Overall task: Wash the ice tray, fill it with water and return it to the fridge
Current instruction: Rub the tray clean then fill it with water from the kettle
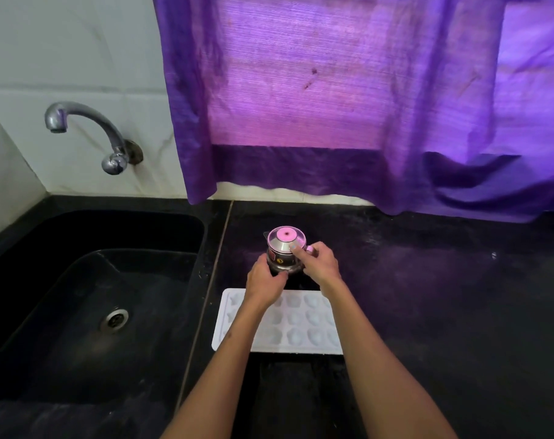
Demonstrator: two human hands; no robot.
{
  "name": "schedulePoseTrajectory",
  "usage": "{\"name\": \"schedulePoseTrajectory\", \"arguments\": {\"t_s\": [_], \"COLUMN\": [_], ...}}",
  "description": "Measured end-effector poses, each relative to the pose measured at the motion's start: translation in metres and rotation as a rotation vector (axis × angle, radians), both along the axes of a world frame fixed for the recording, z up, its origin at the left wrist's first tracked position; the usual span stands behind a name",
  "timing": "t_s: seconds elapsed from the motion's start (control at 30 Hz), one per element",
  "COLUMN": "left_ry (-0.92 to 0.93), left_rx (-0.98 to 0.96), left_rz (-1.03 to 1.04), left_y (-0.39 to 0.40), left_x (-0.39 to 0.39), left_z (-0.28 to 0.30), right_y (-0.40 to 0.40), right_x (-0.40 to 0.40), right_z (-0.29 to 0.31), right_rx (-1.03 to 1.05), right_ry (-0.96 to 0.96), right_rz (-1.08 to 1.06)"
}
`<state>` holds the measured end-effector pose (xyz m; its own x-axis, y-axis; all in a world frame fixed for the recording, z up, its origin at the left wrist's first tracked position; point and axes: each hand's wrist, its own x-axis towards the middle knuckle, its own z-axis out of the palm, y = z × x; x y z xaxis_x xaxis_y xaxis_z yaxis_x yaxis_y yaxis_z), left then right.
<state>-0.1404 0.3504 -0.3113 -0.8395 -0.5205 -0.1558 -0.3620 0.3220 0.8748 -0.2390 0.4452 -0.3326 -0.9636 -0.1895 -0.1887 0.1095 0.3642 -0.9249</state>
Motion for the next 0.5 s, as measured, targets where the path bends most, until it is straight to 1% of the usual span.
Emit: {"name": "schedulePoseTrajectory", "arguments": {"t_s": [0.13,0.3,0.4,0.5], "left_ry": [0.029,0.091,0.177,0.272], "left_rx": [0.049,0.065,0.058,0.065], "left_rz": [-0.027,-0.042,-0.056,-0.081], "left_y": [0.002,0.005,0.011,0.022], "left_x": [0.0,0.0,-0.001,-0.003], "left_z": [-0.006,-0.012,-0.011,-0.009], "right_y": [-0.002,0.001,0.01,0.022], "right_x": [0.005,0.009,0.012,0.017], "right_z": [0.001,0.004,0.016,0.038], "right_rx": [-0.024,-0.041,-0.061,-0.054], "right_ry": [-0.018,-0.036,-0.022,0.054], "right_rz": [-0.046,-0.081,-0.115,-0.152]}}
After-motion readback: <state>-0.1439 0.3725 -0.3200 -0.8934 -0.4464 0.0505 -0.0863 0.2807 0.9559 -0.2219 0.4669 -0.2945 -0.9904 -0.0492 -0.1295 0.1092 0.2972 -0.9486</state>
